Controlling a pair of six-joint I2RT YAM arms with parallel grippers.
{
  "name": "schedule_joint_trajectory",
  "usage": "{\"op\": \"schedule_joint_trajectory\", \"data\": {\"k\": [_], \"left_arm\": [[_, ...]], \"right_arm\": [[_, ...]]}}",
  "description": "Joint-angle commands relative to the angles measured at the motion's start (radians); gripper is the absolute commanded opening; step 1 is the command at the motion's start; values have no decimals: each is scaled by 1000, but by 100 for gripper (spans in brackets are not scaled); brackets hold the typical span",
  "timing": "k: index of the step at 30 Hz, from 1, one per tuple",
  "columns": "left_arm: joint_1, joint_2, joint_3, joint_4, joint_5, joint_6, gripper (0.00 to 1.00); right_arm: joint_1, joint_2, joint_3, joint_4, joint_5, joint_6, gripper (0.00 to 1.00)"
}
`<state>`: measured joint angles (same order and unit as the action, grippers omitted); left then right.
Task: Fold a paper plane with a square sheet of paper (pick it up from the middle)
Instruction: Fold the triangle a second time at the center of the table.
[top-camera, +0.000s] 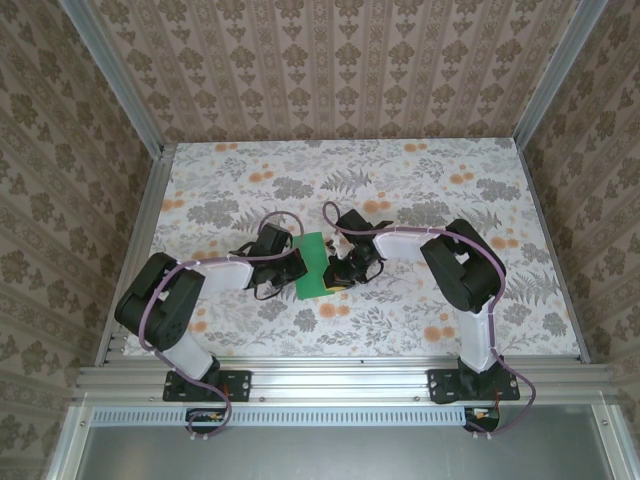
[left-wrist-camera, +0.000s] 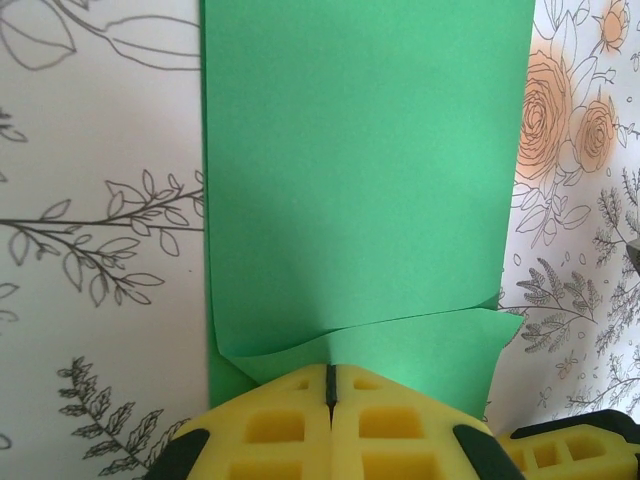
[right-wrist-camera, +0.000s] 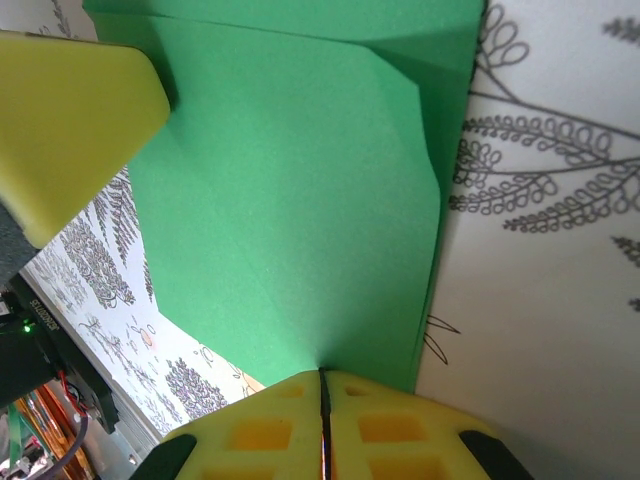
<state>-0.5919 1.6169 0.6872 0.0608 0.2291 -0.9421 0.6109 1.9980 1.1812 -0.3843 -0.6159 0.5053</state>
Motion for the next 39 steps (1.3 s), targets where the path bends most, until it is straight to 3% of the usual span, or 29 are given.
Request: {"op": "schedule_joint_trajectory", "data": {"k": [1, 9, 19, 39], "left_arm": [[23, 33, -23, -37, -30, 11, 1], [21, 47, -43, -21, -2, -25, 0], [20, 55, -38, -19, 12, -38, 0], [32, 85, -42, -30, -15, -41, 0]], "right_arm": [[-7, -3, 7, -120, 43, 16, 10], [31, 36, 184, -93, 14, 57, 10], [52, 146, 273, -129, 41, 43, 10], [-33, 3, -74, -159, 20, -37, 10]]}}
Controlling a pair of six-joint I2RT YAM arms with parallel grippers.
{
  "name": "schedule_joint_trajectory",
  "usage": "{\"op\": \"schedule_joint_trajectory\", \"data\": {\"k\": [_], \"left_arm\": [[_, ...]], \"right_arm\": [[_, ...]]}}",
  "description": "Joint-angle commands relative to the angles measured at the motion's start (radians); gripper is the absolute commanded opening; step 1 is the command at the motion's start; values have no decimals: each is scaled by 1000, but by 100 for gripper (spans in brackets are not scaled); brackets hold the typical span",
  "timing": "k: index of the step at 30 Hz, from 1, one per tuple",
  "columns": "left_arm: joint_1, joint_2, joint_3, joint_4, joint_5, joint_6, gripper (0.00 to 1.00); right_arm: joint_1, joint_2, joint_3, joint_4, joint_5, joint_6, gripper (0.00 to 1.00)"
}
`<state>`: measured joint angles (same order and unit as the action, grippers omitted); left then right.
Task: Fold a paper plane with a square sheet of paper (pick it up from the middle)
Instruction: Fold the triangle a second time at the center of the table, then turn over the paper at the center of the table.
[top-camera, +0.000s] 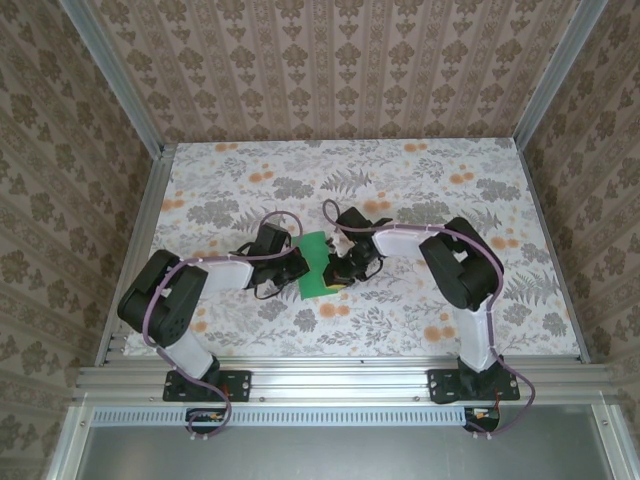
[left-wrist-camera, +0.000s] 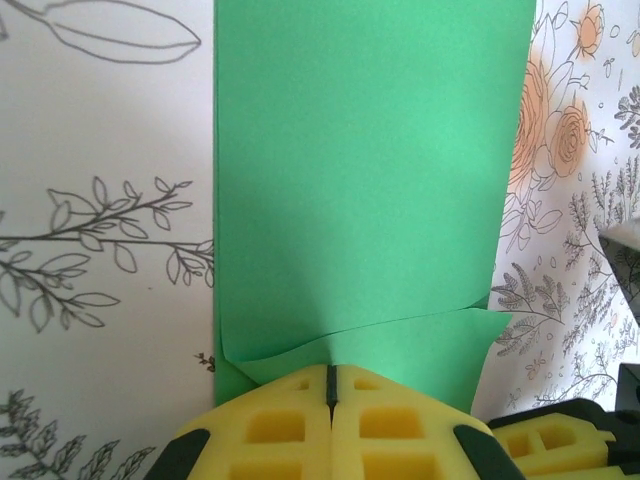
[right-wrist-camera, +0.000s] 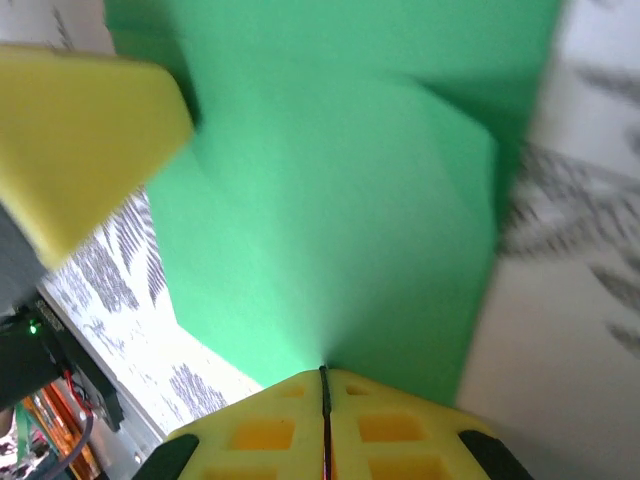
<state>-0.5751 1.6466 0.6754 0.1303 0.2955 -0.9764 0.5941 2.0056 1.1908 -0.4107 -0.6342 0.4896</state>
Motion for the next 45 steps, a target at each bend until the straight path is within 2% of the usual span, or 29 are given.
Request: {"op": "schedule_joint_trajectory", "data": {"k": [1, 8, 12, 15, 18, 22, 24, 27, 34, 45], "left_arm": [[15, 55, -30, -100, -82, -6, 0], [17, 50, -30, -100, -76, -1, 0], [17, 40, -25, -91, -60, 0, 0], [15, 22, 9, -78, -11, 9, 3], [10, -16, 62, -103, 0, 20, 10], [12, -95, 120, -158, -12, 30, 29], [15, -133, 123, -176, -24, 25, 37], [19, -185, 102, -203, -49, 7, 46], [17, -240, -20, -123, -36, -75, 48], [-19, -166, -54, -1, 19, -114, 49]], "right_arm": [[-21, -12, -100, -132, 38, -23, 10], [-70, -95, -175, -84, 15, -11, 10], [-69, -161, -136, -71, 7, -4, 10], [-54, -179, -77, -59, 46, 1, 11], [-29, -158, 0, -57, 118, -1, 13], [-13, -93, 97, -48, 195, -5, 16], [-13, -62, 143, -42, 213, -8, 17], [-13, -17, 195, -48, 206, -20, 17], [-15, 39, 230, -68, 188, -35, 17], [-36, 90, 240, -58, 228, -31, 19]]}}
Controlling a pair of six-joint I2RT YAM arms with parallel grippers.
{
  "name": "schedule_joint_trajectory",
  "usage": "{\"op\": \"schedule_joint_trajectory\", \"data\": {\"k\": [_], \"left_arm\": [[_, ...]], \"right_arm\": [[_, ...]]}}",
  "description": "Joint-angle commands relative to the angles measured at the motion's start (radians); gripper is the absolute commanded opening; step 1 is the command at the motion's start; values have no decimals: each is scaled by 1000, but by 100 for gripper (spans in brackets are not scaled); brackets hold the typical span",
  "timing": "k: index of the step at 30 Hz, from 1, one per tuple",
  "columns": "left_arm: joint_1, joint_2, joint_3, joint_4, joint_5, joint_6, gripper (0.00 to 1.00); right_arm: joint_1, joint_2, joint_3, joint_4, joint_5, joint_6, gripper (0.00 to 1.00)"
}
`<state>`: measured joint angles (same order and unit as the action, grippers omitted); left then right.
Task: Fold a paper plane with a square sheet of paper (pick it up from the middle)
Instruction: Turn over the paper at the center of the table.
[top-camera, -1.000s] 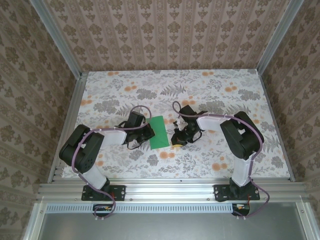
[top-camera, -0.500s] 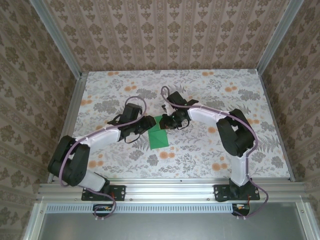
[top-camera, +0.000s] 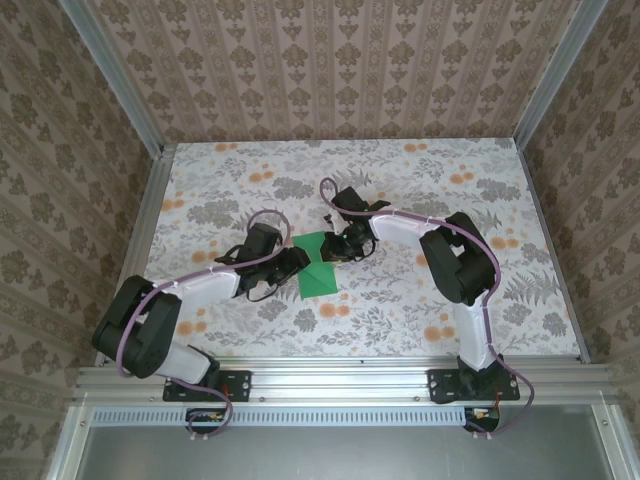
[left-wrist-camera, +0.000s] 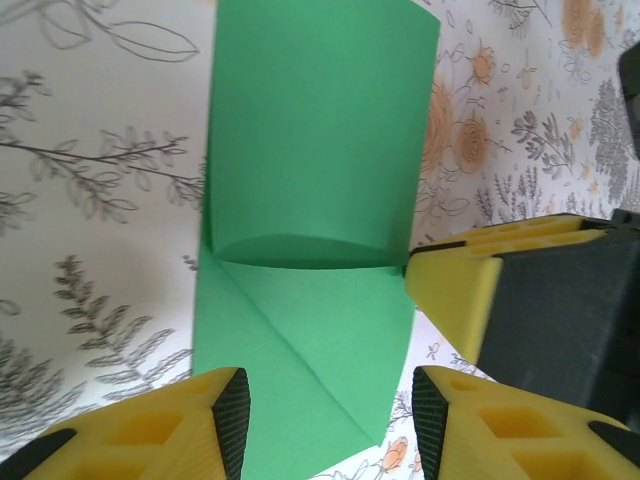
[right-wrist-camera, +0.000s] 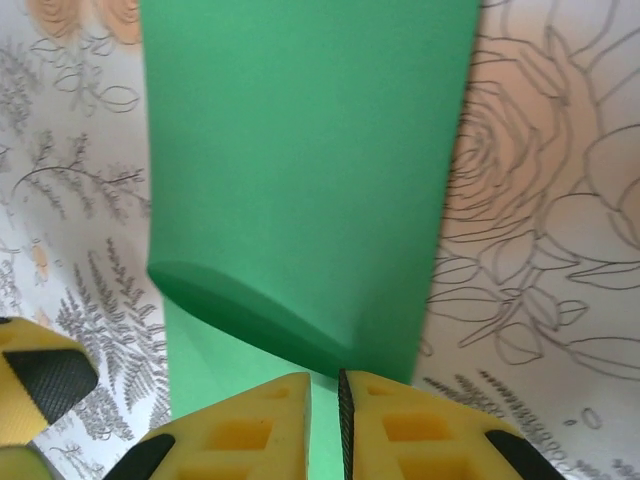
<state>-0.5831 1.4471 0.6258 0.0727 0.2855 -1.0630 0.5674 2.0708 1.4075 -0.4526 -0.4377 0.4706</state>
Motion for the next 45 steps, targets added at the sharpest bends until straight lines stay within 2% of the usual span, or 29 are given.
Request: {"op": "schedule_joint_trajectory", "data": {"k": [1, 15, 25, 30, 36, 38, 41, 45], "left_arm": [[-15, 48, -3, 74, 36, -33, 50], [-42, 156, 39, 126, 44, -48, 45], [-49, 220, 78, 160, 50, -49, 31], [-50, 205, 63, 177, 31, -48, 26], [-50, 179, 55, 168, 5, -23, 9], [-49, 166, 61, 137, -6, -1, 5], [-47, 112, 76, 31, -45, 52, 3], [-47, -17, 147, -232, -141, 175, 3]], "right_arm": [[-10, 28, 23, -17, 34, -12, 19], [-14, 60, 7, -3, 18, 0, 18], [-15, 58, 1, 8, 2, 11, 17], [-17, 49, 1, 10, -9, 17, 17], [-29, 2, 7, 24, -46, 45, 19], [-41, -46, 1, 40, -46, 64, 25], [-73, -154, -48, 85, -19, 102, 40], [-131, -304, -142, 127, 38, 127, 56]]}}
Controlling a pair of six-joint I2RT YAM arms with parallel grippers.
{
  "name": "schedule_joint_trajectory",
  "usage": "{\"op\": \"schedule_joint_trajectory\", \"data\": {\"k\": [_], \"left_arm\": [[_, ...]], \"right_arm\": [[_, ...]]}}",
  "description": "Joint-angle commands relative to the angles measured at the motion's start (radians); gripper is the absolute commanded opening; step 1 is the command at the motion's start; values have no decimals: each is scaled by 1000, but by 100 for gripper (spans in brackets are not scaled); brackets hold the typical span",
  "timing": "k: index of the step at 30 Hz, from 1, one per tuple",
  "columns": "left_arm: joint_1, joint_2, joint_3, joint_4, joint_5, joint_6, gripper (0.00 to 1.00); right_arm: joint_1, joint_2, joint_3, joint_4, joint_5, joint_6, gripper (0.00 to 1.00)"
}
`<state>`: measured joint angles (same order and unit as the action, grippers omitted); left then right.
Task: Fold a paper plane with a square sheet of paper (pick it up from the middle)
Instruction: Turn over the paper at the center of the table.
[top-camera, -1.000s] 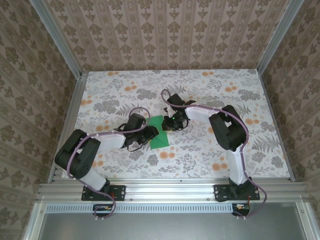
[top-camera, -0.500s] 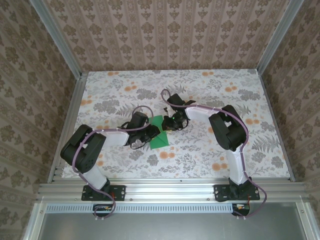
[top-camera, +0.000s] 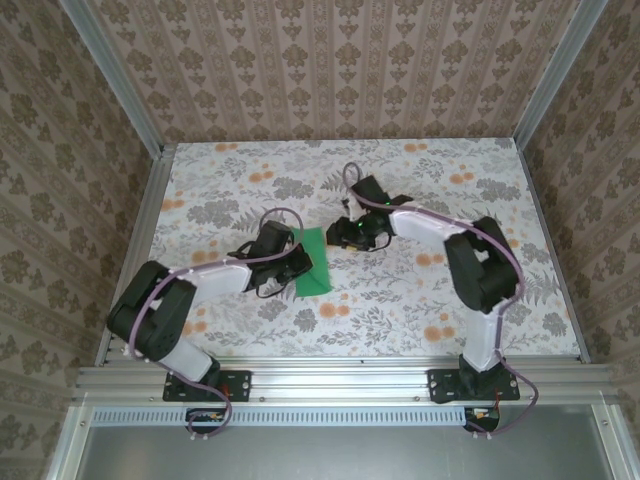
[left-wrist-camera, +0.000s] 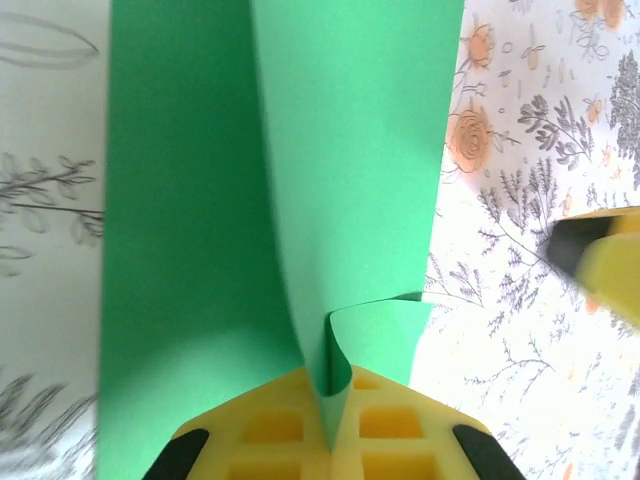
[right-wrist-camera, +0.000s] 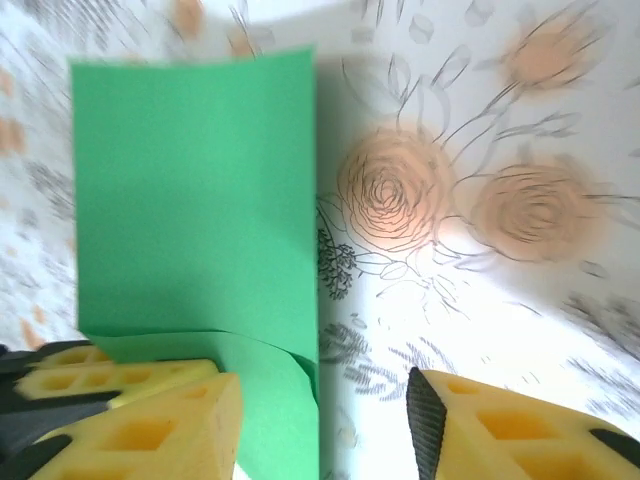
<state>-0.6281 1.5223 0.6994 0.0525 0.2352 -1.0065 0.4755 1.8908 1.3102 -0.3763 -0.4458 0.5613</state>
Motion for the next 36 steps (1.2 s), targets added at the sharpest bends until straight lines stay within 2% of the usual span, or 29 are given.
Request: {"op": "schedule_joint_trajectory", "data": {"k": [1, 7, 10, 14, 19, 28, 36], "left_arm": [[-4, -125, 107, -303, -126, 158, 3], [-13, -217, 329, -790, -413, 319, 3], [-17, -200, 411, -929, -540, 349, 4], [-36, -116, 504, -1056, -699, 347, 4], [-83, 79, 626, -1199, -887, 300, 4], [-171, 410, 789, -1208, -947, 267, 4], [-268, 614, 918, -1138, -824, 277, 5]], "right_arm": [[-51, -156, -71, 56, 61, 36, 60], [-94, -304, -210, 95, 126, 44, 73], [-106, -356, -259, 105, 154, 45, 78], [-135, -396, -293, 104, 167, 45, 78], [-180, -438, -353, 145, 158, 65, 79], [-236, -450, -393, 152, 114, 80, 79], [-270, -475, -423, 151, 111, 95, 79]]}}
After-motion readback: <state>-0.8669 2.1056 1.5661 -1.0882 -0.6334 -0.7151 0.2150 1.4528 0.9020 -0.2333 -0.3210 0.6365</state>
